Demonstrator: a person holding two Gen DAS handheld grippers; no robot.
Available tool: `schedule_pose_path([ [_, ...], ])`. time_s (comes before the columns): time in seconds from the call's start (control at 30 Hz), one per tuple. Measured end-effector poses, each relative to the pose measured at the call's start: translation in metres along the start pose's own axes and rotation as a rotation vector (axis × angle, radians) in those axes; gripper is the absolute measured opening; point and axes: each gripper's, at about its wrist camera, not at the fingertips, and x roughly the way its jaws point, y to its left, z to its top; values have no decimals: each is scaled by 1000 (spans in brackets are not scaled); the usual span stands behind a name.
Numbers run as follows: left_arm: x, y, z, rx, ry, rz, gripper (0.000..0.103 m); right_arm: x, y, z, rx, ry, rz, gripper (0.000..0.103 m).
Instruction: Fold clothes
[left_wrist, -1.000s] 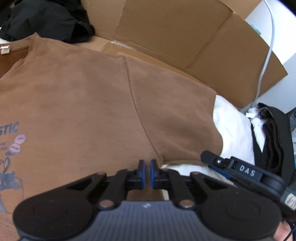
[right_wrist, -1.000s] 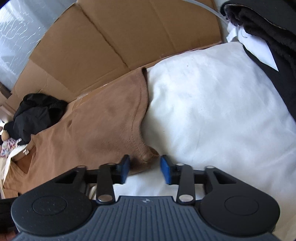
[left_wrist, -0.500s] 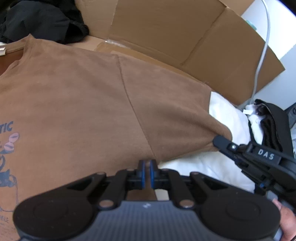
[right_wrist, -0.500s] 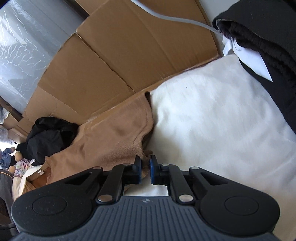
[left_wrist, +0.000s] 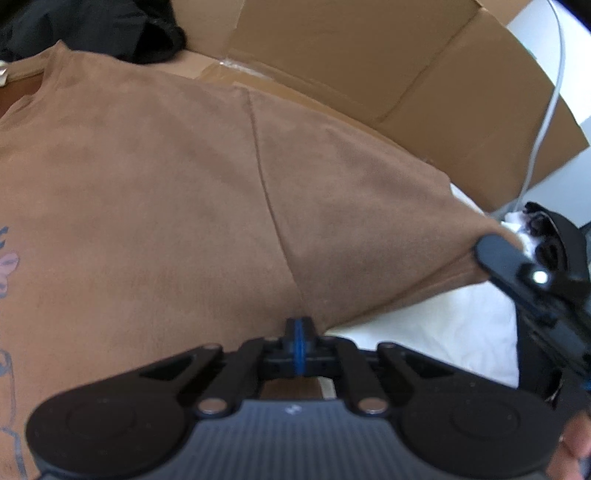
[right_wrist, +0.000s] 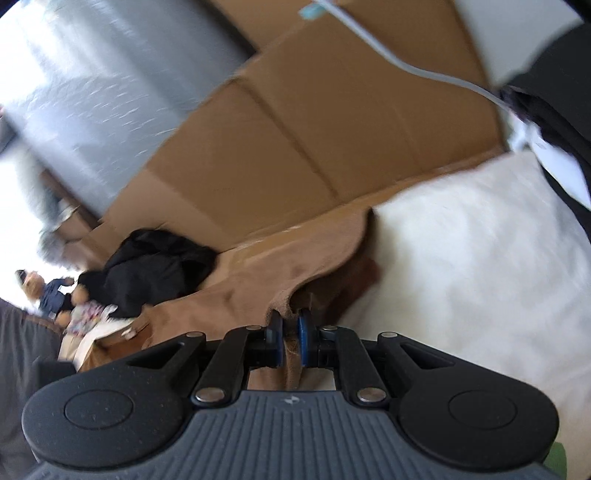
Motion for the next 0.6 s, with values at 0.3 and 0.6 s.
schedule_pose_path([
  [0.3,-28,27,-4,-112,11,-42,12,-4,39,-11,-178,48,17,9],
  [0.6,-59,61,-12,-206,-9,3,15,-6,64,-31,-267,124,-14,9],
])
